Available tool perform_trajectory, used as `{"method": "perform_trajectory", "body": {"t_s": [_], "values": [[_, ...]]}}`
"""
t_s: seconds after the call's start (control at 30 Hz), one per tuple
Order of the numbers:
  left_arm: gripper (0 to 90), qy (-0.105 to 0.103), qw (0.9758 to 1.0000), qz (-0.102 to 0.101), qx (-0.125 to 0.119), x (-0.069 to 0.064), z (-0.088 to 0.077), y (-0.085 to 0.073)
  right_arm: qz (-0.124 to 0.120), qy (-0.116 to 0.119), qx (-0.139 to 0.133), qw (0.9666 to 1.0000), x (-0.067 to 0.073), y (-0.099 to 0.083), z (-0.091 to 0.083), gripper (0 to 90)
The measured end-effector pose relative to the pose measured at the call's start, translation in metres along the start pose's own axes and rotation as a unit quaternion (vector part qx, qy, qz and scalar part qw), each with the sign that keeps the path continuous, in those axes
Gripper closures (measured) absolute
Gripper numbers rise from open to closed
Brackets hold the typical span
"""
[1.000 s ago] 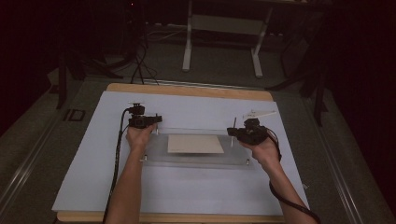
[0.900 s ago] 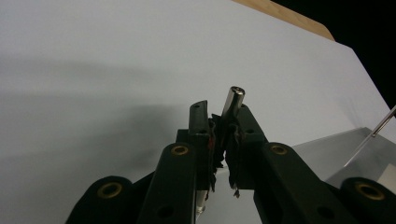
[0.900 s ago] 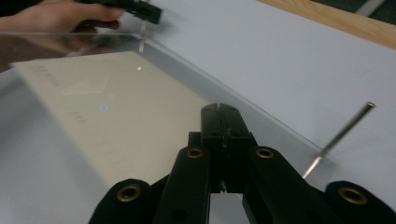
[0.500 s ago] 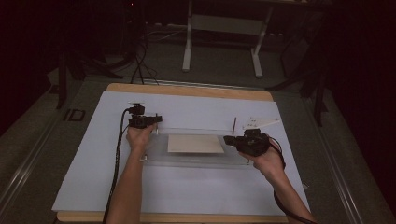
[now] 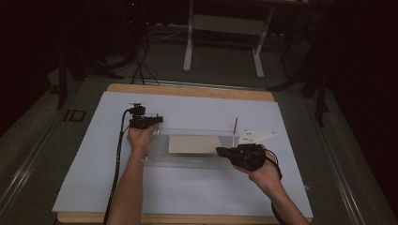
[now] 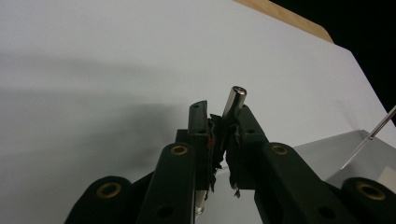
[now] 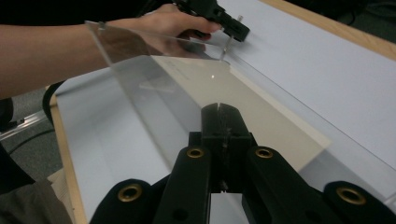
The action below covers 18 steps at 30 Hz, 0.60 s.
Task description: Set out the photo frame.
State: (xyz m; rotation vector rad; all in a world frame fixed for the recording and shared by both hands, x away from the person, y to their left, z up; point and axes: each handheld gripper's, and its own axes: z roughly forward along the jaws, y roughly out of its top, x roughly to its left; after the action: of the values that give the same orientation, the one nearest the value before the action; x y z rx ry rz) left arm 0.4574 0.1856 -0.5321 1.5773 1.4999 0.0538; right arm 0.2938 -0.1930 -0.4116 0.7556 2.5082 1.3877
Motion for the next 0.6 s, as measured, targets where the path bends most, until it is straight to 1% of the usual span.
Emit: {"method": "perform_trajectory", "body": {"t_s": [0.17,0.2,0.23,0.3,0.37,0.43,0.5,0.53,0.57,0.6], "values": [[80.7,0.0,1.0,-0.001,0.002,0.0,0.0,0.001,-0.015,0.012,-0.002,0.9998,0.015,-0.003,0.001,90.0],[80.7,0.0,1.0,-0.001,0.002,0.0,0.0,0.001,-0.015,0.012,-0.002,0.9998,0.015,-0.003,0.001,90.0],[80.7,0.0,1.0,-0.002,0.004,0.0,0.001,0.001,-0.015,0.014,-0.004,0.9998,0.019,-0.006,0.002,90.0],[80.7,0.0,1.0,-0.003,0.006,0.0,0.001,0.002,-0.014,0.015,-0.005,0.9998,0.02,-0.009,0.003,90.0],[80.7,-0.001,1.0,-0.004,0.007,0.0,0.001,0.002,-0.006,0.016,-0.009,0.9998,0.02,-0.011,0.003,90.0],[80.6,-0.002,0.9999,-0.007,0.008,0.0,0.001,0.003,-0.004,0.016,-0.013,0.9998,0.02,-0.012,0.002,90.0],[80.6,-0.001,0.9999,-0.007,0.01,0.001,0.001,0.003,-0.007,0.021,-0.015,0.9996,0.024,-0.014,0.001,90.0],[80.6,-0.001,0.9999,-0.007,0.01,0.001,0.001,0.003,-0.007,0.021,-0.015,0.9996,0.024,-0.014,0.001,90.0],[80.6,-0.001,0.9999,-0.008,0.01,0.001,0.001,0.003,-0.014,0.019,-0.013,0.9996,0.029,-0.015,0.002,90.0],[80.5,-0.001,0.9999,-0.008,0.01,0.001,0.001,0.003,-0.014,0.019,-0.013,0.9996,0.029,-0.015,0.002,90.0]]}}
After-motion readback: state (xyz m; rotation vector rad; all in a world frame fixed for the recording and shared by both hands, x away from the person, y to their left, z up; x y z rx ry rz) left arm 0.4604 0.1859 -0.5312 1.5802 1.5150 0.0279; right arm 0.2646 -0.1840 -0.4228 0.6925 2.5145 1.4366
